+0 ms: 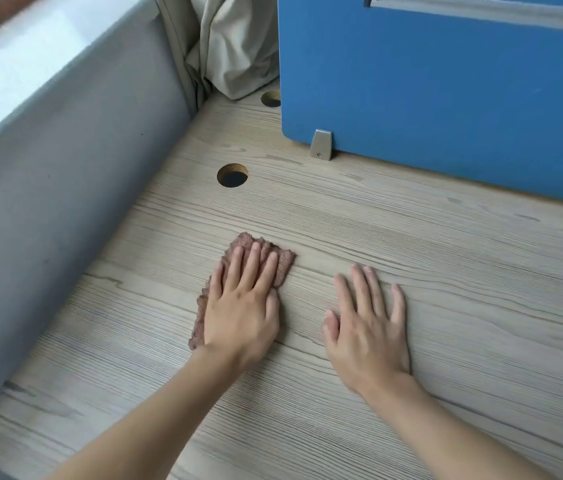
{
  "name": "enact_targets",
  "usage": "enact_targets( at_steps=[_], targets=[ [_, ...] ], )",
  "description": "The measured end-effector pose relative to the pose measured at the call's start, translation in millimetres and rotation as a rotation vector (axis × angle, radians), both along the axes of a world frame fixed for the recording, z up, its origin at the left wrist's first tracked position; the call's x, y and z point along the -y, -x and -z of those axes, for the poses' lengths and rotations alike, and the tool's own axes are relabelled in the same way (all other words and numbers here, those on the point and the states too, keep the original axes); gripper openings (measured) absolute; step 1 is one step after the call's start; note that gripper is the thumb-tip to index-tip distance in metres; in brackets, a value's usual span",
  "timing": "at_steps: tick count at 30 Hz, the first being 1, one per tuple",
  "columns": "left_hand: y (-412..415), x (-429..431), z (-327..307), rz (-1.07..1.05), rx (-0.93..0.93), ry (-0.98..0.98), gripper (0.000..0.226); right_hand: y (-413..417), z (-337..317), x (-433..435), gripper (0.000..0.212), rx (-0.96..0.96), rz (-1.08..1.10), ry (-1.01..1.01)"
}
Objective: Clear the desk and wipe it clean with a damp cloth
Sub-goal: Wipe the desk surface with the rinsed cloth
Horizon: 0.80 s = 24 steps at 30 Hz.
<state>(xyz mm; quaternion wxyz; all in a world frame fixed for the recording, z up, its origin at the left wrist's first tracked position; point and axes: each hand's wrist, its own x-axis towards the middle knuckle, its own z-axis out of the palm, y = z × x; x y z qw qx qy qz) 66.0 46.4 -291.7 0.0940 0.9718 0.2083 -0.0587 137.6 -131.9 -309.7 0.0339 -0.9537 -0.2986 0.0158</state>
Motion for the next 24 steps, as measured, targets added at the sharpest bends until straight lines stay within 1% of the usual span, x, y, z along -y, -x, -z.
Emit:
enact_targets(
  at_steps=[3, 5, 7, 9, 10, 11, 13, 15, 17, 18, 20, 22, 24],
  targets=[
    [10.2, 17.1, -2.3, 0.149, 0.006, 0.044, 0.064, -1.1, -1.0, -0.1, 0.064, -0.011, 0.005, 0.006],
    [5.9, 7.6, 2.0, 0.174, 0.018, 0.038, 0.062, -0.5, -1.1, -0.4, 0.063, -0.006, 0.006, 0.006],
    [-6.8, -4.7, 4.9, 0.09, 0.05, 0.01, 0.061, -0.6, -0.7, -0.4, 0.063, 0.002, 0.004, -0.003],
    [-18.8, -7.8, 3.6, -0.037, 0.044, 0.004, 0.065, -0.9, -1.9, -1.1, 0.063, 0.004, 0.005, -0.004],
    [-23.3, -3.0, 2.9, -0.056, 0.033, 0.01, 0.066, -1.6, -2.2, -1.4, 0.063, 0.001, 0.009, 0.0],
    [-23.7, 4.0, 1.5, -0.034, 0.018, 0.017, 0.067, -0.4, -2.5, -1.7, 0.063, -0.004, 0.013, 0.004],
    [-18.6, 16.4, 0.8, 0.082, 0.012, 0.027, 0.066, 0.5, -3.2, -1.2, 0.062, -0.006, 0.018, -0.002],
    [-16.6, 13.3, 3.9, 0.146, 0.011, 0.035, 0.064, -5.5, -7.9, -3.4, 0.058, 0.002, 0.01, -0.005],
    [-27.1, 1.8, 7.5, 0.099, 0.041, 0.034, 0.063, -25.7, -11.3, -10.7, 0.049, 0.013, 0.033, -0.05],
    [-32.7, -2.8, 7.5, 0.044, 0.056, 0.03, 0.064, -36.7, -11.5, -14.3, 0.049, 0.01, 0.067, -0.085],
    [-43.8, -4.3, 5.2, -0.047, 0.061, 0.024, 0.066, -52.5, -8.2, -19.3, 0.057, 0.011, 0.137, -0.108],
    [-44.4, 5.2, 0.7, -0.049, 0.051, 0.03, 0.067, -55.0, 0.5, -19.6, 0.062, 0.028, 0.146, -0.069],
    [-36.6, 12.1, 0.1, 0.027, 0.042, 0.042, 0.067, -53.8, 4.6, -21.5, 0.064, 0.035, 0.141, -0.04]
  ],
)
